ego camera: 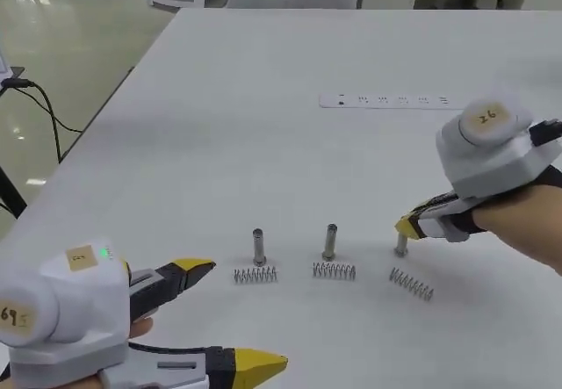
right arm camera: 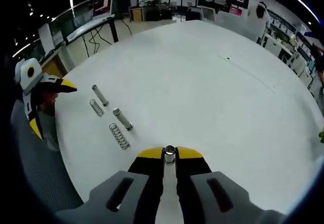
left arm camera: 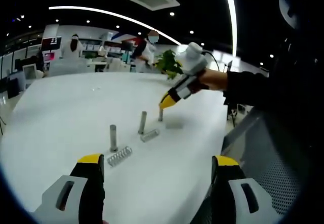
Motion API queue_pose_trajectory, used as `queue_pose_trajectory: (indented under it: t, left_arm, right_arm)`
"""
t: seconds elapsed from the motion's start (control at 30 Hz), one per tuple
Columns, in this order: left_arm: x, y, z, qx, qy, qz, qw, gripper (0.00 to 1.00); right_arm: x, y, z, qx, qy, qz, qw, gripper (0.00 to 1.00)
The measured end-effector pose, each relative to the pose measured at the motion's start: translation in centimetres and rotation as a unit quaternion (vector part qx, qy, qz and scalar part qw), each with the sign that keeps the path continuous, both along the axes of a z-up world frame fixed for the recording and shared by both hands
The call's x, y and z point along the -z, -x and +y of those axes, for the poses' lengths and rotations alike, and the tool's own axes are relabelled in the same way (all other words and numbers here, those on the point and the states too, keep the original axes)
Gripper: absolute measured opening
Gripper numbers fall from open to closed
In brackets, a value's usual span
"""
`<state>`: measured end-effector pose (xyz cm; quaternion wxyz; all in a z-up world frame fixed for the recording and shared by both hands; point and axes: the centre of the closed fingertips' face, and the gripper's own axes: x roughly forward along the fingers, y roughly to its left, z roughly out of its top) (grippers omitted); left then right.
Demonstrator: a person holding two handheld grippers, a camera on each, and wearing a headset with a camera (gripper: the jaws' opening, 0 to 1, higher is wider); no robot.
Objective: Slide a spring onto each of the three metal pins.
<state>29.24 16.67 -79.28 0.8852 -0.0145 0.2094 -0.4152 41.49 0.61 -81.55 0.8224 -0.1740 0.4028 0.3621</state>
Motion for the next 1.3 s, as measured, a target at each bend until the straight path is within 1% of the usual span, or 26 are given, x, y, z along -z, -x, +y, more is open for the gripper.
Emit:
queue_pose_trajectory:
  t: [0.23,0.37,0.6,0.67,0.97,1.1,1.3]
  left_arm:
    - [0.1,0.0,0.0,0.001,-0.002,0.001,1.0,0.84]
    - [0.1,0.0,0.0,0.001,-0.003,0.001,1.0,0.84]
    - [0.1,0.0,0.0,0.001,-0.004,0.001,1.0,0.84]
    - [0.1,0.0,0.0,0.0,-0.003,0.001,1.0,0.84]
    - [0.1,0.0,0.0,0.0,-0.004,0.001,1.0,0.84]
    - [0.1,0.0,0.0,0.0,-0.004,0.001,1.0,0.84]
    - [0.1,0.1,0.0,0.002,-0.005,0.002,1.0,0.84]
  right_arm:
    - [0.1,0.1,-0.2,0.001,-0.002,0.001,1.0,0.05]
    - [0.4,0.4,-0.4,0.0,0.003,0.005,1.0,0.05]
    - [0.4,0.3,-0.4,-0.002,0.001,0.004,1.0,0.07]
    - [0.3,0.3,-0.4,-0.003,-0.001,0.002,1.0,0.09]
    - [-0.6,0.6,-1.3,0.0,-0.005,-0.01,0.9999,0.13]
    - [-0.7,0.9,-2.0,0.004,-0.003,-0.013,0.9999,0.14]
    - [-0.2,2.5,-2.9,-0.002,-0.004,0.0,1.0,0.14]
